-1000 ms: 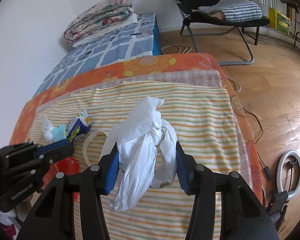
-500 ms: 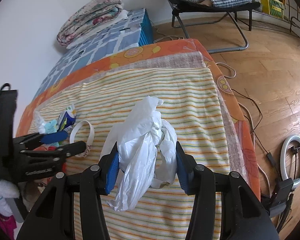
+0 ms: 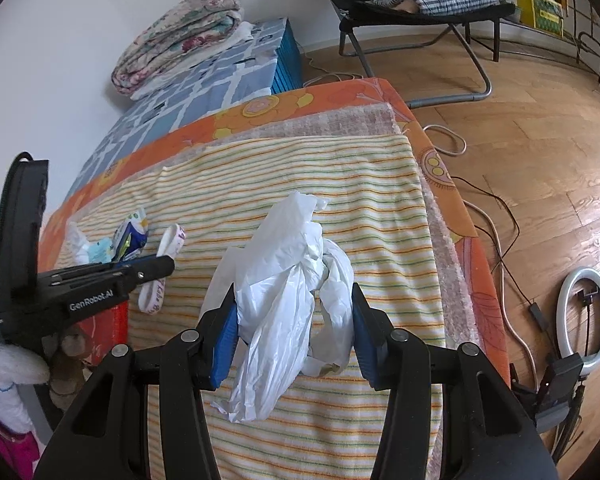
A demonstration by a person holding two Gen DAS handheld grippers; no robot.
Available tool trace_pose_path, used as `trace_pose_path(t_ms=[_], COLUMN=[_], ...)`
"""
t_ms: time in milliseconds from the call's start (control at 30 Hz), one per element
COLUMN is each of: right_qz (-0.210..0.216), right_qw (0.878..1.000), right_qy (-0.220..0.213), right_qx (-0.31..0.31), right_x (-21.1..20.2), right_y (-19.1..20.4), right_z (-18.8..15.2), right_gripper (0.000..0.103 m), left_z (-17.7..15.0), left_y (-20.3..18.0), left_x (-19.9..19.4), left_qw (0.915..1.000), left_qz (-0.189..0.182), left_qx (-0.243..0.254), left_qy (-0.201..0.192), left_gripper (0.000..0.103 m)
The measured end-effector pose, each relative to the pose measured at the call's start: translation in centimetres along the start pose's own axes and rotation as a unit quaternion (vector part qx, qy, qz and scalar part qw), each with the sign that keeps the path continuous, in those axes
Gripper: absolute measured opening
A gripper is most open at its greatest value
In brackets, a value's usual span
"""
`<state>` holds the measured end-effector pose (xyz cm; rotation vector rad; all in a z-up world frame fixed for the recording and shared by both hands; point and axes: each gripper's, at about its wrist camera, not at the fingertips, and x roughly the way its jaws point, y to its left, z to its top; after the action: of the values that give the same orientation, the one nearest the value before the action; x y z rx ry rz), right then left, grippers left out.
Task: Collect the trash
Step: 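Grasp the white rubber band with the left tool while the right tool holds the bag, then carry the bag and rubber band with both tools over the blue basket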
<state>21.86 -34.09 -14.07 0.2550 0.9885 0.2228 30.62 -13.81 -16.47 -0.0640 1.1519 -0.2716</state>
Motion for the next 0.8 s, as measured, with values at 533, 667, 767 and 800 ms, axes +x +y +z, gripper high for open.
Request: trace_pose_path(t_ms=[533,667,767,800], right_qz=[-0.004,0.0,0.003,0.004], right_qw=[0.999,0.998,0.996,0.995], right_qy=[-0.014,-0.019,-0.021,-0.021], right_qx=[-0.038,-0.067,-0.091,-0.098], right_x=[-6.4,-9.2,-11.2,-11.8], right_y=[2.6,5.0,7.1,7.7], right_z=[-2.3,-4.2,-5.9,-6.5], right_gripper=[0.048,0.048,0.048,0.048], left_z=[-4.1,-6.8,-9.2,-10.1], left_y=[-2.1,-2.2,-2.3,-2.2], left_x=[-8.8,-12.7,-15.6,-16.6], left_qw=[0.9979,0.9962,0.9948,0.9945], left_qz=[-0.022,-0.017,-0.015,-0.014], left_qx=[0.037,0.051,0.059,0.062], left_qy=[-0.049,-0.069,-0.081,-0.084], left_gripper=[0.005,0.005,0.005,0.005])
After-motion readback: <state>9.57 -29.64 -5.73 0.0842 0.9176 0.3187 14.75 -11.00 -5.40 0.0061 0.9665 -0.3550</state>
